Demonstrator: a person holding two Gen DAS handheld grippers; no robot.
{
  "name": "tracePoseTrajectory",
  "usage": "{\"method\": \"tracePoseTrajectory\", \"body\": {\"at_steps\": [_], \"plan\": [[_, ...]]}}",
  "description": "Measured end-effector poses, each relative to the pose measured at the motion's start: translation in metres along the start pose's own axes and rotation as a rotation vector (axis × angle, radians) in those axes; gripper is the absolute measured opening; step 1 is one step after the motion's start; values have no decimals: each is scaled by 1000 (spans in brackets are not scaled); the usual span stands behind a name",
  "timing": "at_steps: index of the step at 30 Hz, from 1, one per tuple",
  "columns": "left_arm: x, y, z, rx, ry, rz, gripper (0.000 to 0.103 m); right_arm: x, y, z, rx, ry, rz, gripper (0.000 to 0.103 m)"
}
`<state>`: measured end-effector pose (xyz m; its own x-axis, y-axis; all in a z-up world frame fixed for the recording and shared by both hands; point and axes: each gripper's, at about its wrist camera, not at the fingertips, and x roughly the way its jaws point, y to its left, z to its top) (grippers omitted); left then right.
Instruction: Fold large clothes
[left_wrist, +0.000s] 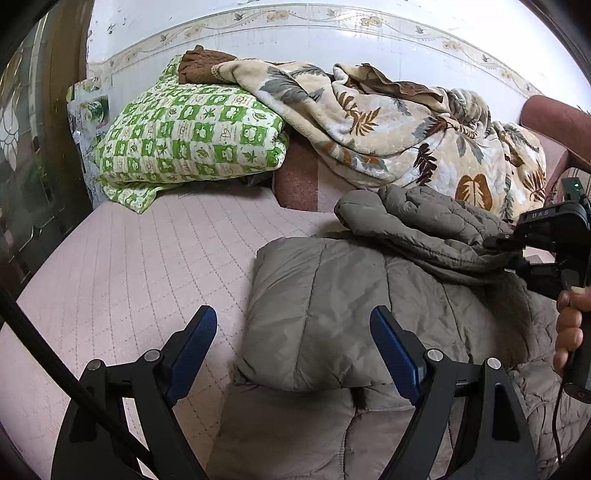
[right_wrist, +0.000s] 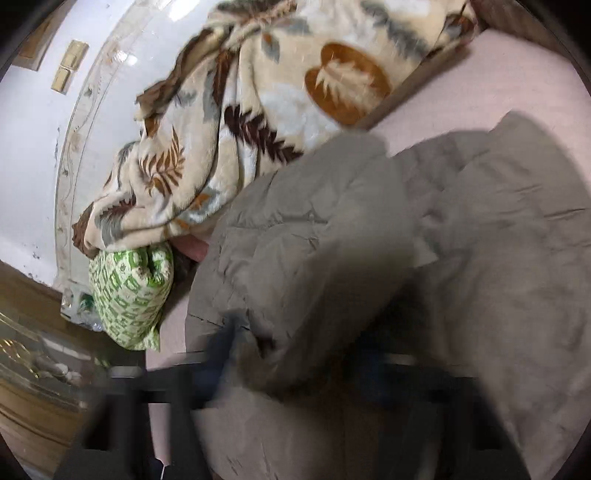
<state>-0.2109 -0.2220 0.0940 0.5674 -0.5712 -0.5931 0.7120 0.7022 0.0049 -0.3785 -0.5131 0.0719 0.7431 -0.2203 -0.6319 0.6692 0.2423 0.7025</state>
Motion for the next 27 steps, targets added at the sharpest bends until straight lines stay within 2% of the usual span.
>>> {"method": "tracePoseTrajectory", "body": {"at_steps": [3,8,12,16,19,21,24,26,27], "plan": [[-1,4,2,-10,-8,2,84,-18,9,-4,-23,-75,11,12],[-3,10,4,-32,-9,-2,84,-82,42,-14,-105,-149,98,11],[-8,13,4,-38,-22,6,84,-132,57,-29,-136,-164,169,11],[-12,17,5,-49,-36,14,84,-165,49,-66,-166,-139,173,11],[-13,17,5,-47,-37,14,84,-154,22,-98,-175,-74,114,11],[-13,13,4,-31,-36,14,84,-128,-4,-111,-185,-40,18,11],[-13,0,1,23,-44,19,84,-86,-40,-112,-208,-14,-115,11],[-13,-11,-1,73,-53,21,84,-64,-56,-107,-216,16,-157,12],[-12,-15,-2,89,-55,23,84,-60,-61,-105,-201,8,-165,16]]}}
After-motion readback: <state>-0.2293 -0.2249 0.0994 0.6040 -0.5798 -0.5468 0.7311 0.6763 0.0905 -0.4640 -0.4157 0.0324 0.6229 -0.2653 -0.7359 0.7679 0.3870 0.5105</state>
